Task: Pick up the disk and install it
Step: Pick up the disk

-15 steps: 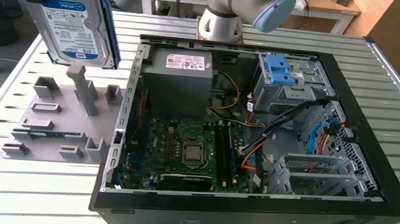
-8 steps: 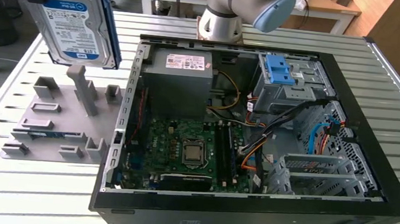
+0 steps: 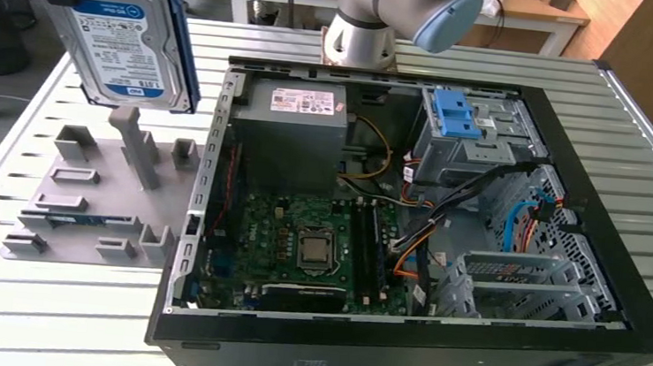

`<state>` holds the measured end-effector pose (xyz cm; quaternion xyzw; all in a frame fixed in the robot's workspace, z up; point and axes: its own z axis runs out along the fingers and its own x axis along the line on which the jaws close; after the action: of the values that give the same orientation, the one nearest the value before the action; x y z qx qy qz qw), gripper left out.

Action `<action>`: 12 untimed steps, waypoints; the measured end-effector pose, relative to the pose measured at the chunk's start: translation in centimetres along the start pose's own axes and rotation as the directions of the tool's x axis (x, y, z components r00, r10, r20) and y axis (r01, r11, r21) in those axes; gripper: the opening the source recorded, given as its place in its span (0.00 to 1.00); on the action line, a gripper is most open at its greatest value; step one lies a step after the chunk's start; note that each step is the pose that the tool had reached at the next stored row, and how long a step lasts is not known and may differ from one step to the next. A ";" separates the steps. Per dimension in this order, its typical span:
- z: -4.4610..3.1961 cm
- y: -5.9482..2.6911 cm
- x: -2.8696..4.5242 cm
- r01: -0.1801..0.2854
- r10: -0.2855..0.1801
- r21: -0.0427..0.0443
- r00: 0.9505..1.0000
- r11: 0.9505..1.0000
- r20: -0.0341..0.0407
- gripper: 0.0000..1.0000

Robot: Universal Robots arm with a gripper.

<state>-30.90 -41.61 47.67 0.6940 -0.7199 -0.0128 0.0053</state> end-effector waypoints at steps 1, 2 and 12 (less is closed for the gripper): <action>0.00 -0.02 0.00 0.000 0.000 0.000 1.000 1.000 0.000 0.36; 0.00 -0.06 0.00 0.000 0.000 0.000 1.000 1.000 0.000 0.36; 0.00 -0.44 0.00 0.000 0.000 0.000 1.000 1.000 0.000 0.36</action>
<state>-30.46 -41.63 47.67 0.6940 -0.7199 -0.0128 0.0053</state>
